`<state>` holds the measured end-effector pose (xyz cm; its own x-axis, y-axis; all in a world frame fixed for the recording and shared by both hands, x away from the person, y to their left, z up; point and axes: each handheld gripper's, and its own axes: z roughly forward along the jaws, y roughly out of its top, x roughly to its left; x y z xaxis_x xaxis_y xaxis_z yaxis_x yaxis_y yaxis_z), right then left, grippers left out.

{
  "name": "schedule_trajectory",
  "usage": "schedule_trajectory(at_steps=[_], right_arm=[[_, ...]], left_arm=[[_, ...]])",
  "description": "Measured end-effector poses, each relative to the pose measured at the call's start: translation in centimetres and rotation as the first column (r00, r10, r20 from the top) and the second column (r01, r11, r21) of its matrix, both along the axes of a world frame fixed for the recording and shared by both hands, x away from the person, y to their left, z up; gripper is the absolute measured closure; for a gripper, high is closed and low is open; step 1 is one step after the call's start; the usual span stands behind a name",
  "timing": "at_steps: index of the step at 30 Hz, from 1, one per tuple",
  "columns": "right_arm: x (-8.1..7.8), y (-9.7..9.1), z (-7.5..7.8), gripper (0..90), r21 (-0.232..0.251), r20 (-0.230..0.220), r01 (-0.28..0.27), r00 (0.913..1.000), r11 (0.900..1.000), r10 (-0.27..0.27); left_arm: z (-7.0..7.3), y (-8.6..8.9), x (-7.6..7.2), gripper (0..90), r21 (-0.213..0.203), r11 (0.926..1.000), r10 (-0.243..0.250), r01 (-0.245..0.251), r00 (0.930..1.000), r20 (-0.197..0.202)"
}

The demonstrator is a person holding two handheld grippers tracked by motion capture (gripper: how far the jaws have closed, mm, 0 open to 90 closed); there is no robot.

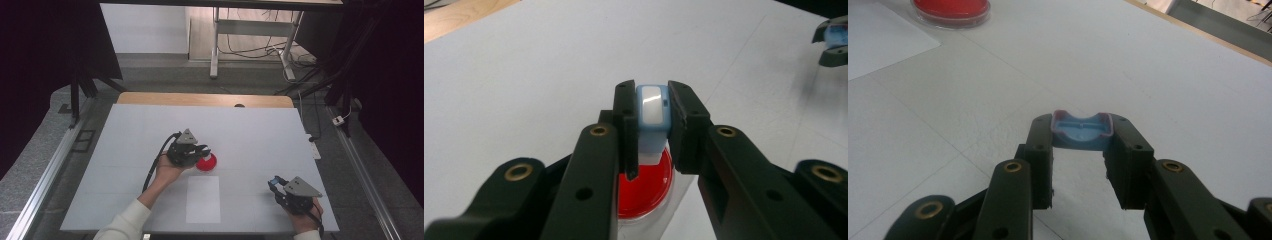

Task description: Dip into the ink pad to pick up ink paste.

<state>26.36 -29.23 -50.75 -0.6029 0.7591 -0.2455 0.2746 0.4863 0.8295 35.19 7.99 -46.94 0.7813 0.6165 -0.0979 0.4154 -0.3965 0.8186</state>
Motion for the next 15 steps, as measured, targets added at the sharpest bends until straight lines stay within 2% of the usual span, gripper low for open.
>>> schedule_trajectory(at_steps=[5, 15], right_arm=[[0.0, 0.0, 0.0, 64.8, 0.000, 0.000, 0.000, 1.0000, 1.0000, 0.000], [0.0, 0.0, 0.0, 64.9, -0.005, 0.002, 0.004, 1.0000, 1.0000, -0.004]], left_arm=[[0.7, 0.4, -0.4, 75.8, -0.028, 0.9995, -0.016, 0.016, 0.9999, -0.003], [1.9, 1.1, -1.1, 75.7, -0.058, 0.9968, -0.056, 0.056, 0.9984, 0.000]])
